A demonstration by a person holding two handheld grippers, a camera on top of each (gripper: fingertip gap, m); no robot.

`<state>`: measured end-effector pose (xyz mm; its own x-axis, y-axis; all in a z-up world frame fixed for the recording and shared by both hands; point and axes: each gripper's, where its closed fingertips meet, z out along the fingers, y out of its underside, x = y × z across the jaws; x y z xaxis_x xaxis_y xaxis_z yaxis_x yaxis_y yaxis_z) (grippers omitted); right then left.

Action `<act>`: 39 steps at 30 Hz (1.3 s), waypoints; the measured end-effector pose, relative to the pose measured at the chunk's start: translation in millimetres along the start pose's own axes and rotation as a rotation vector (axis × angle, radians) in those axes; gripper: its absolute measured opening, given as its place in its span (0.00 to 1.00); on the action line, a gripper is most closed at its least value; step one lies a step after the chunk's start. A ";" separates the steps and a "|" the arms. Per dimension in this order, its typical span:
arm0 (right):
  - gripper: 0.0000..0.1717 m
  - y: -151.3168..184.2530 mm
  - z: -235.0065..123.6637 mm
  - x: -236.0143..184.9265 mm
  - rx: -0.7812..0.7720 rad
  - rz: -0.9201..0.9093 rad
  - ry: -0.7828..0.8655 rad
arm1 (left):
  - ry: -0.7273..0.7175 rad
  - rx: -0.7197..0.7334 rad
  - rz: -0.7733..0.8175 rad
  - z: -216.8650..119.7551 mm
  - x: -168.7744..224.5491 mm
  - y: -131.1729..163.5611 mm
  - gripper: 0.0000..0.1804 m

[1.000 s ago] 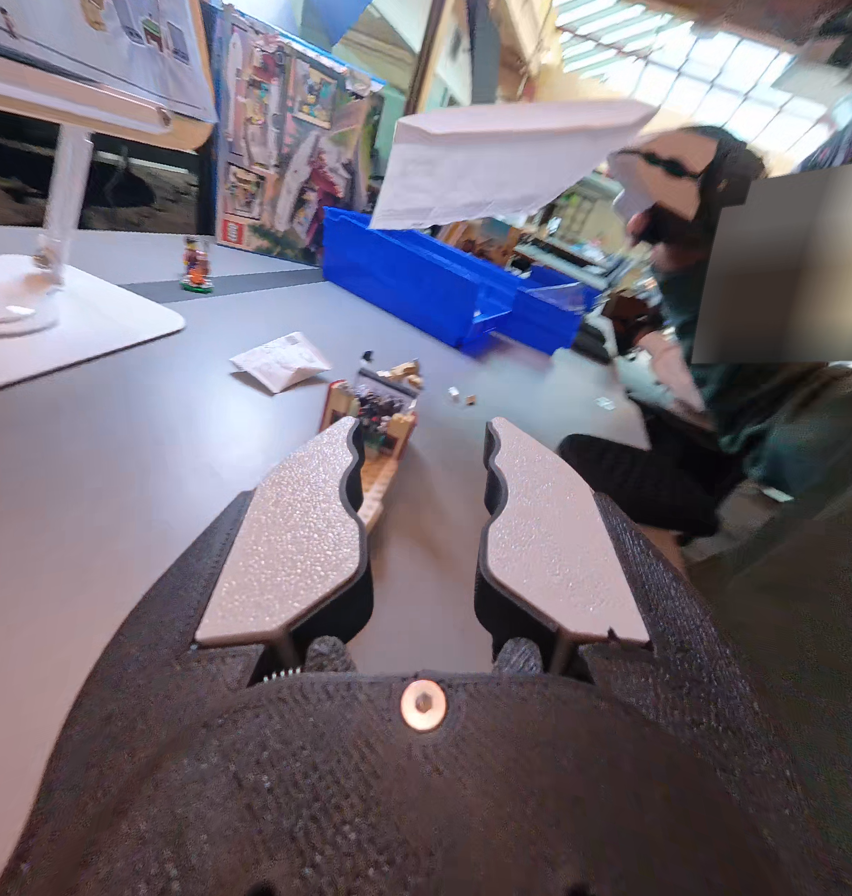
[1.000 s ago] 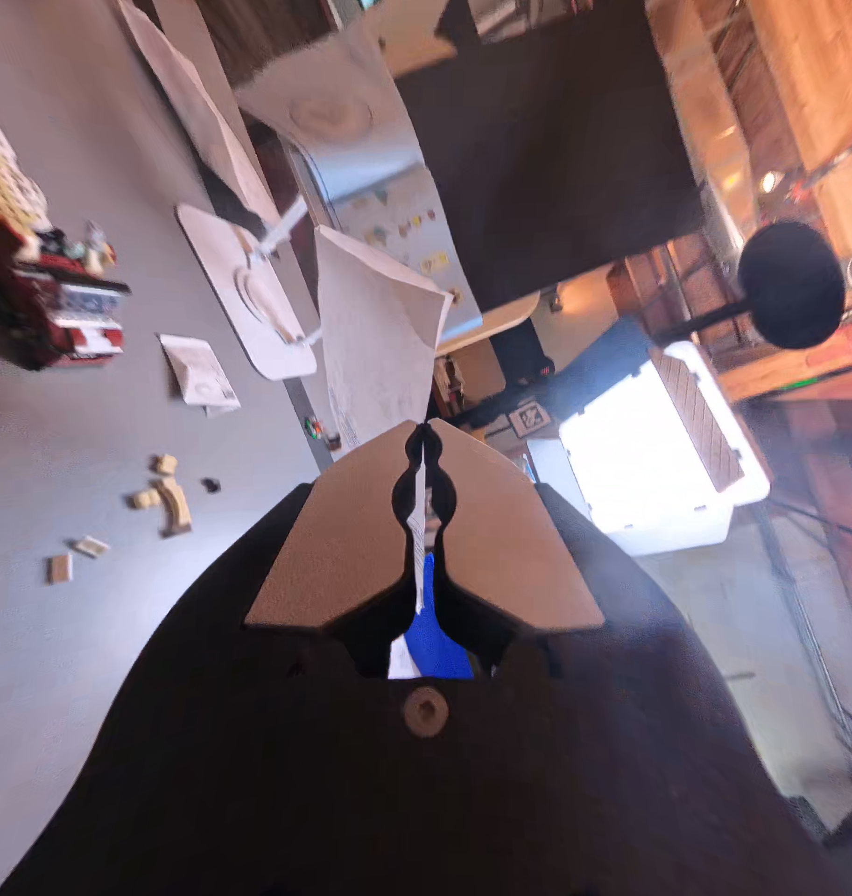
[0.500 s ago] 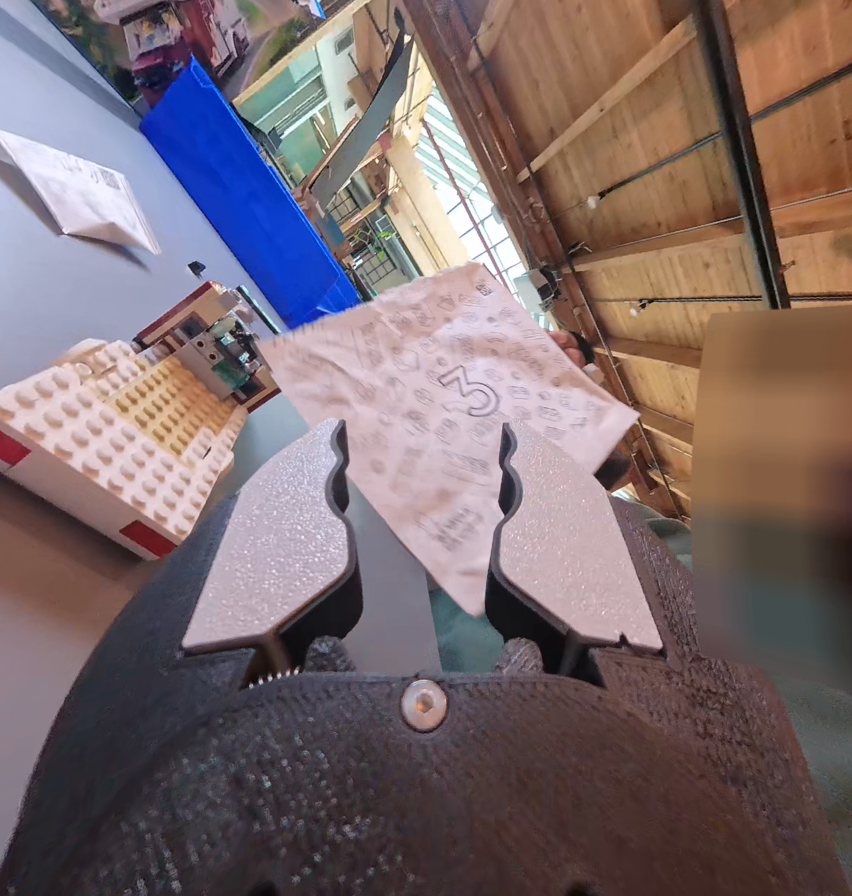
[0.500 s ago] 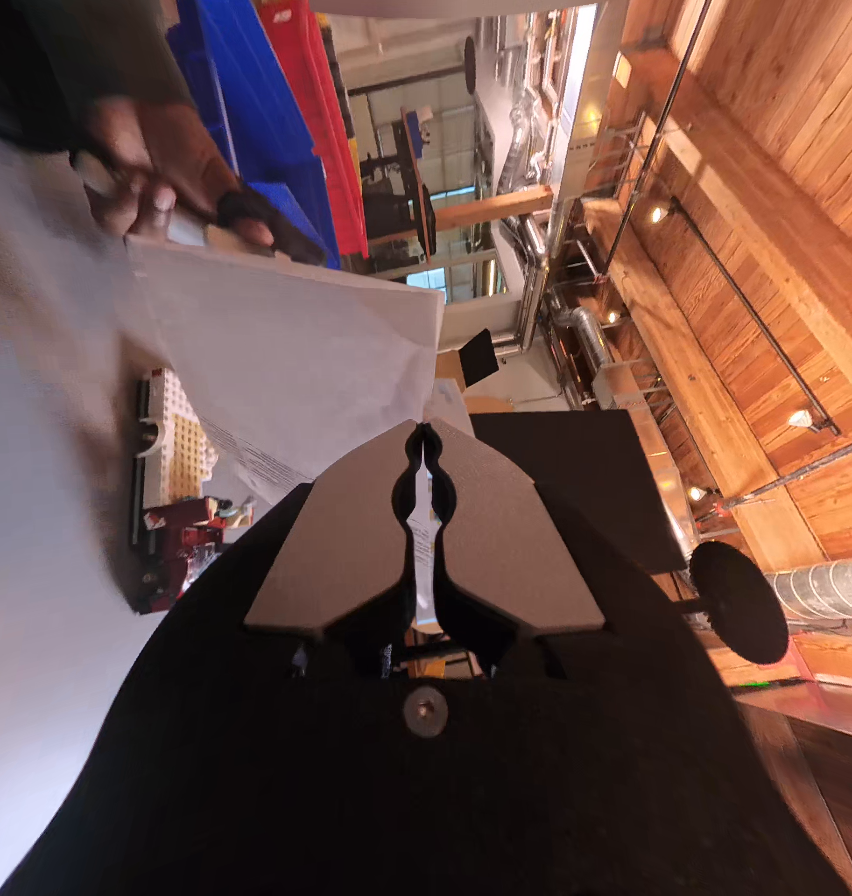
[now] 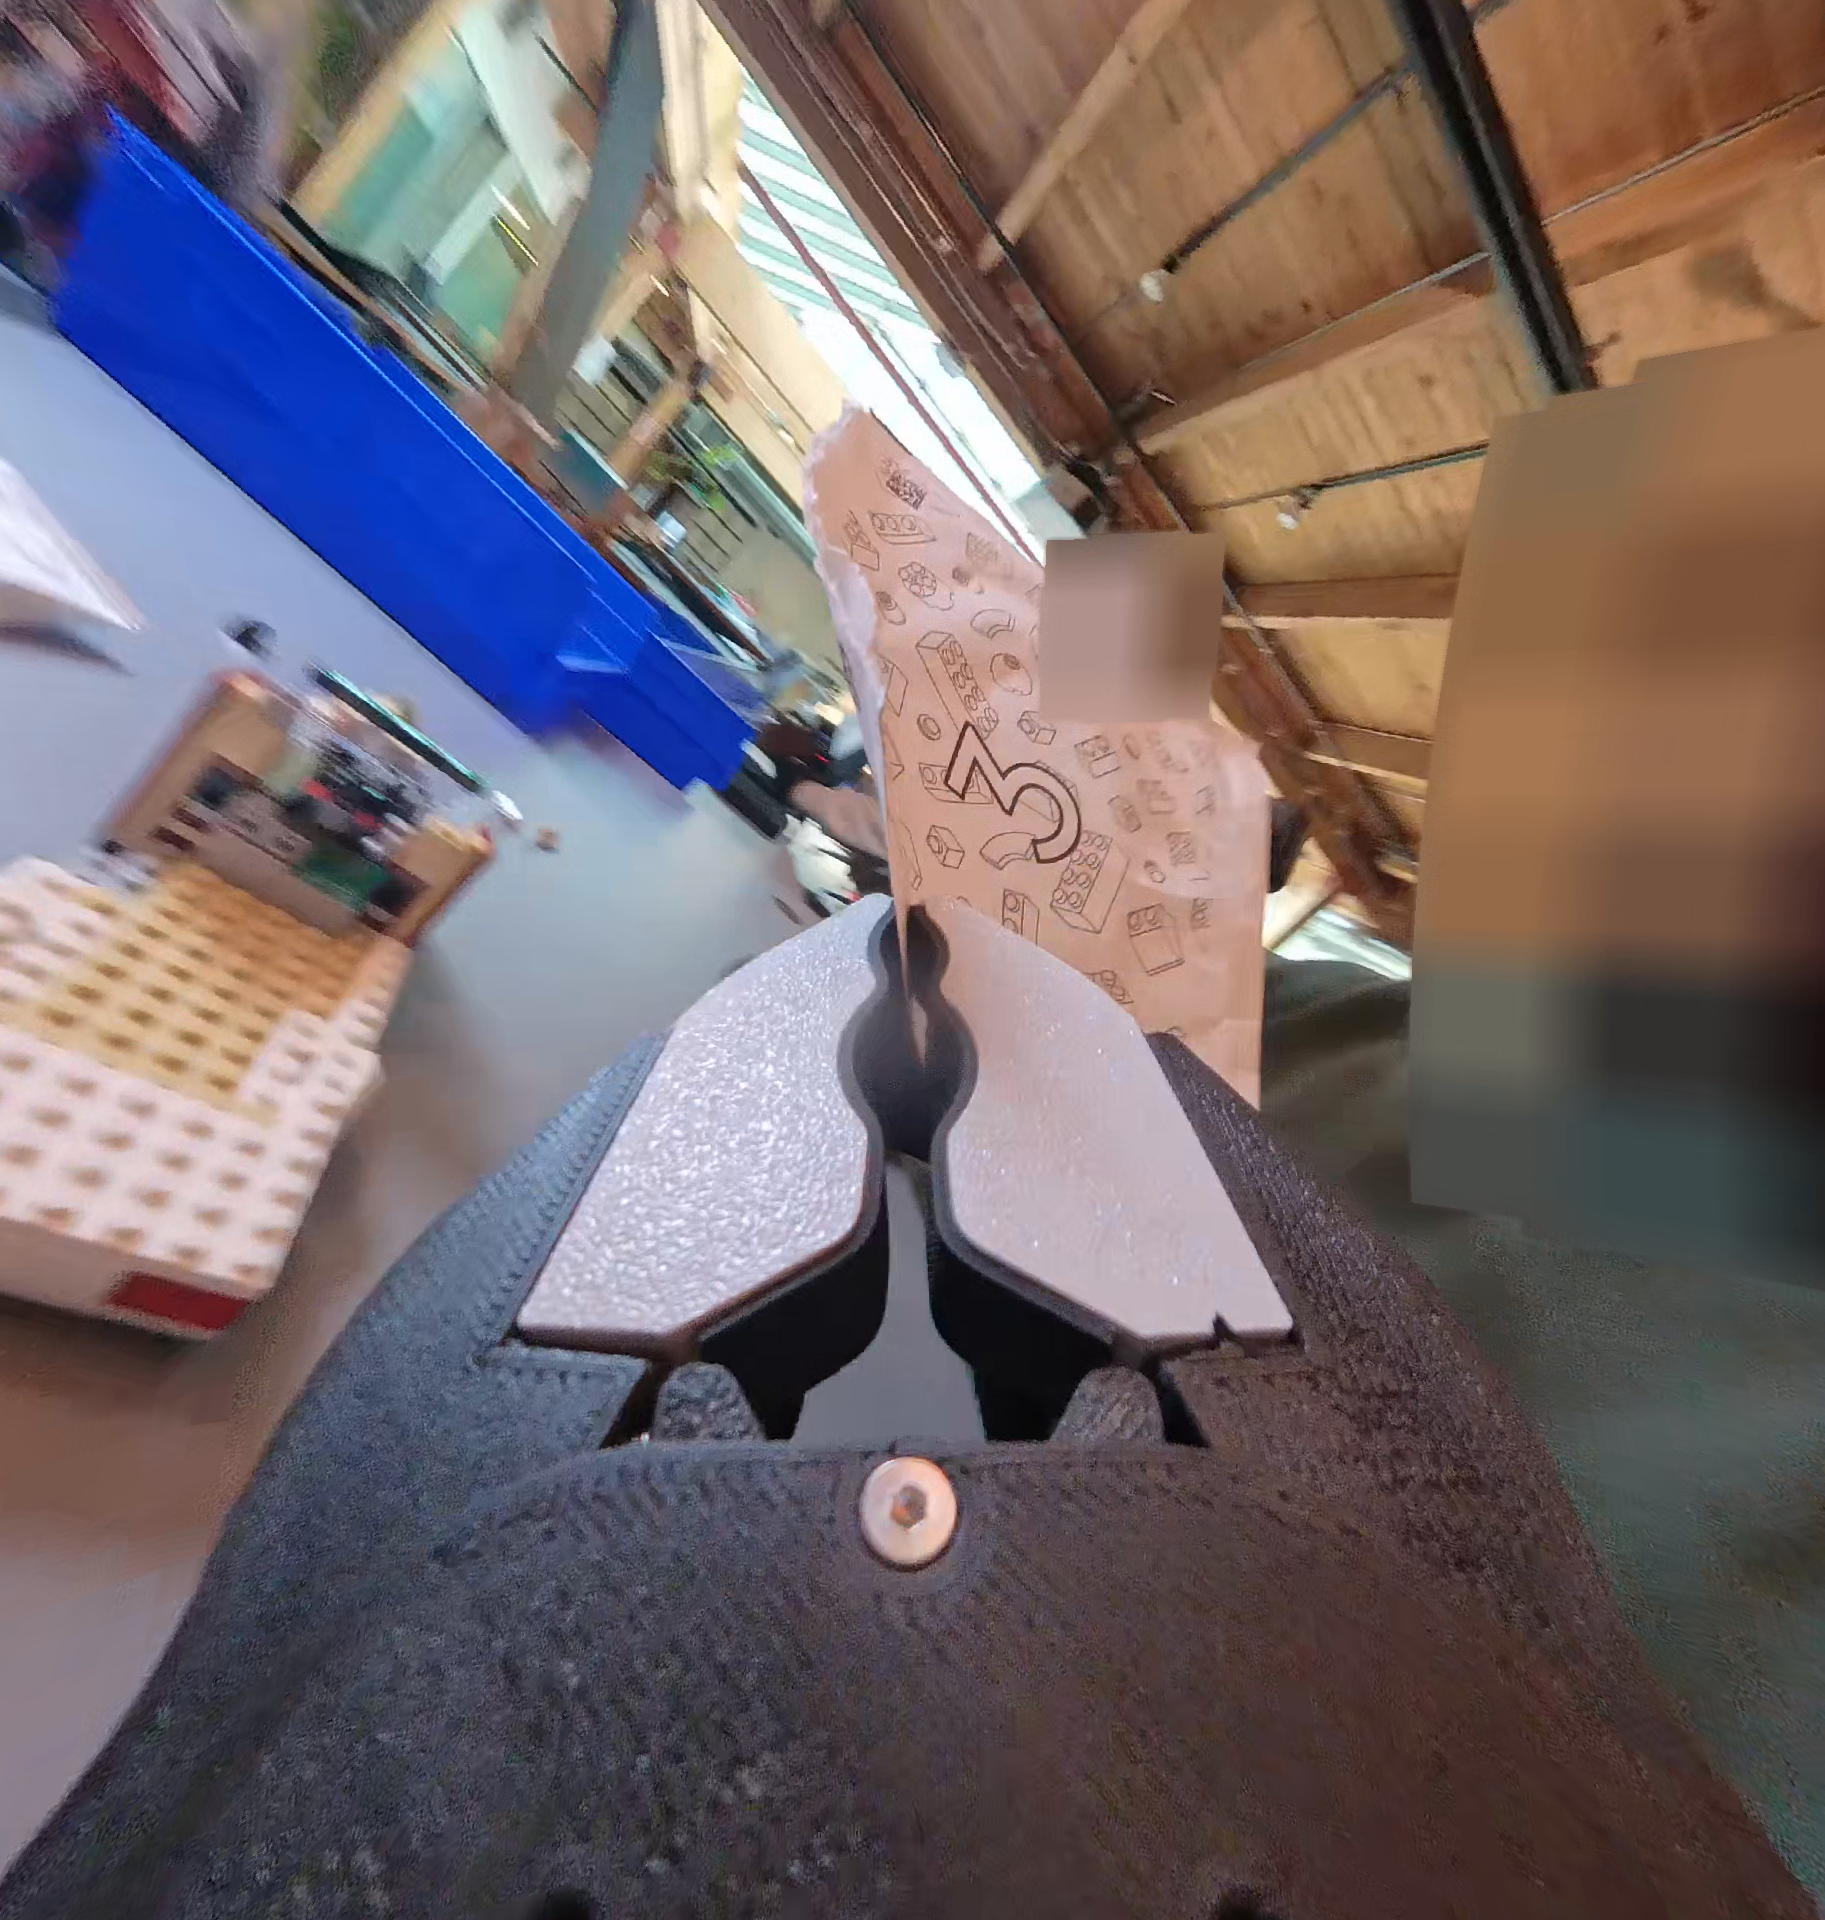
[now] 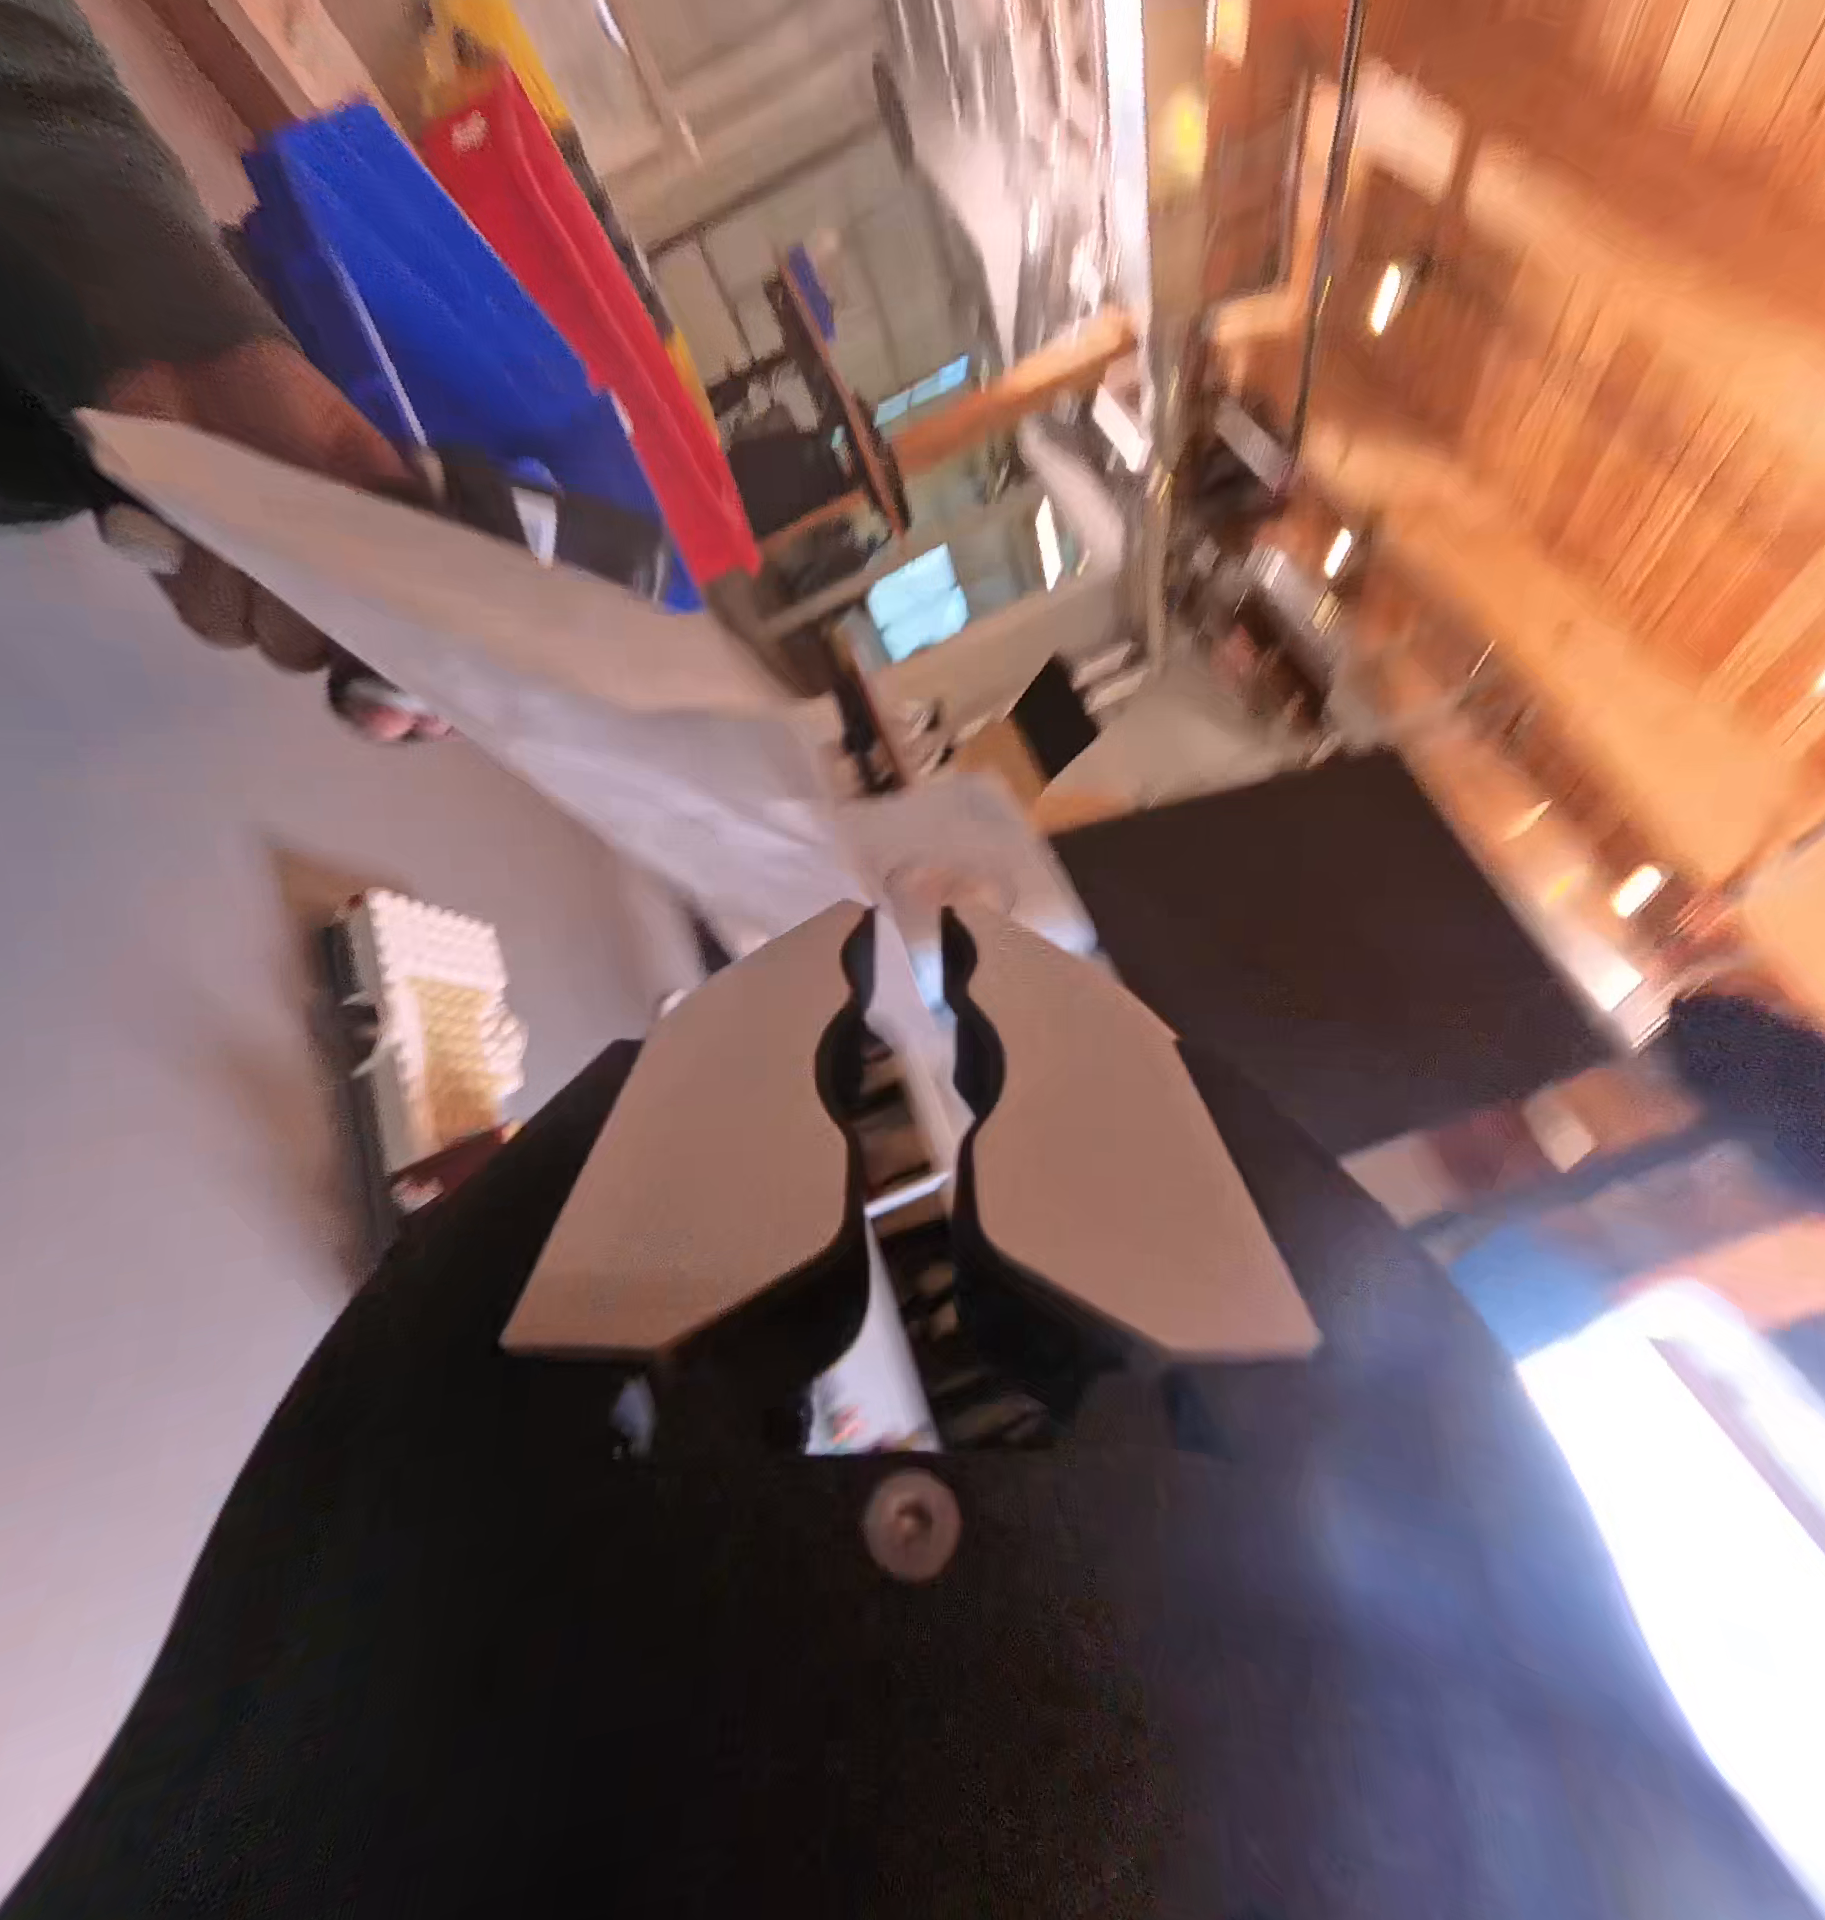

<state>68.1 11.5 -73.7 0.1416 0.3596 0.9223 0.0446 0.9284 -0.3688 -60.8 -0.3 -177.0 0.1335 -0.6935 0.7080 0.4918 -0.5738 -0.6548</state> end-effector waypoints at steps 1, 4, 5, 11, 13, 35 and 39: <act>0.12 24.8 0.0 0.2 -0.072 0.126 -0.030 | -0.068 0.035 0.061 -6.8 -4.9 -12.0 0.00; 0.16 92.9 -5.9 -7.7 -0.255 0.630 -0.109 | -0.295 0.061 0.303 -28.7 -18.0 -47.6 0.00; 0.14 107.7 -6.6 -10.6 -0.312 0.779 -0.103 | -0.379 0.041 0.397 -35.1 -22.9 -57.7 0.00; 0.06 116.9 28.7 -47.5 -0.496 1.122 -0.057 | -0.547 0.058 0.540 -37.9 -34.5 -119.2 0.00; 0.02 112.6 50.4 -54.6 -0.501 1.158 -0.013 | -0.538 0.070 0.542 -29.1 -36.9 -136.2 0.00; 0.00 158.1 119.4 -71.7 -0.690 1.092 0.222 | -0.394 0.030 0.516 13.7 -51.7 -151.2 0.00; 0.00 155.0 120.0 -69.7 -0.681 1.082 0.224 | -0.405 0.029 0.511 13.6 -53.8 -150.4 0.00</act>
<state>-53.5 141.5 -181.3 0.5798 0.8078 0.1068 0.2864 -0.0793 -0.9548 -130.3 129.2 -113.1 0.6674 -0.6537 0.3567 0.3031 -0.1991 -0.9319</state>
